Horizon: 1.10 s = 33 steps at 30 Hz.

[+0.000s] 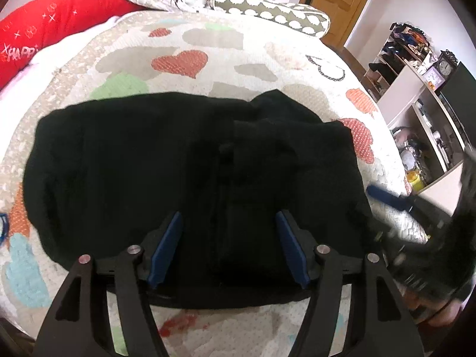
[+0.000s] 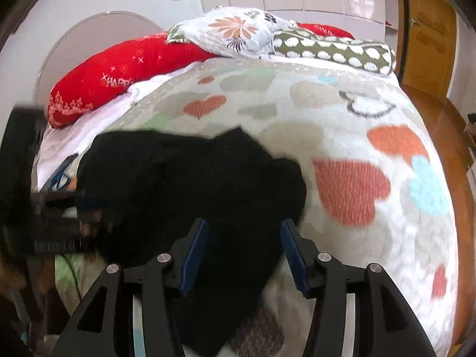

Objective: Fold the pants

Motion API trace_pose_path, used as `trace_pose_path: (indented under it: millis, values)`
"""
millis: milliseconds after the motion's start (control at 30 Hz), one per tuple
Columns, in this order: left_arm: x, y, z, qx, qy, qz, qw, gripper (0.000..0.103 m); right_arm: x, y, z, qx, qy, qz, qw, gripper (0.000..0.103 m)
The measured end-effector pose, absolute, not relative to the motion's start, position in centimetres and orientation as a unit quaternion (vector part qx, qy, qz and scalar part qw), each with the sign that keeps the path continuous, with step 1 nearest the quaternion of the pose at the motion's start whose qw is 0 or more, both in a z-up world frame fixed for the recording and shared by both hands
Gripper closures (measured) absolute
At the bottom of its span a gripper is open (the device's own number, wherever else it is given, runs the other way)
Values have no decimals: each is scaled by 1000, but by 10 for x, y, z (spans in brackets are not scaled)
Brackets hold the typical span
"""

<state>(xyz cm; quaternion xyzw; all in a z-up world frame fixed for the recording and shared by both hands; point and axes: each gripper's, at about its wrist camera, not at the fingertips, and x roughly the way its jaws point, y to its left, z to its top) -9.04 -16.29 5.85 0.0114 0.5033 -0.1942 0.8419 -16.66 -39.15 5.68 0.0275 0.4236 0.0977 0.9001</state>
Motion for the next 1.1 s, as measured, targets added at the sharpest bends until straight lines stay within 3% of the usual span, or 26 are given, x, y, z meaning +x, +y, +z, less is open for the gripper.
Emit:
trace_pose_path:
  millis: [133,233,533,1100]
  values:
    - [-96,-158,69,15,495,-186,849,30,-170,-386,33,20,446,85,891,47]
    - [-101,-150,78,17,488,-179,854,26,-171,-385,46,14,440,85,894,46]
    - [-113,-127,106,16,467,-164,869,26,-171,-362,87,7,396,118,911,41]
    - [-112,-87,96,-6,470,-117,875,25,-145,-324,66,8,426,147,893,40]
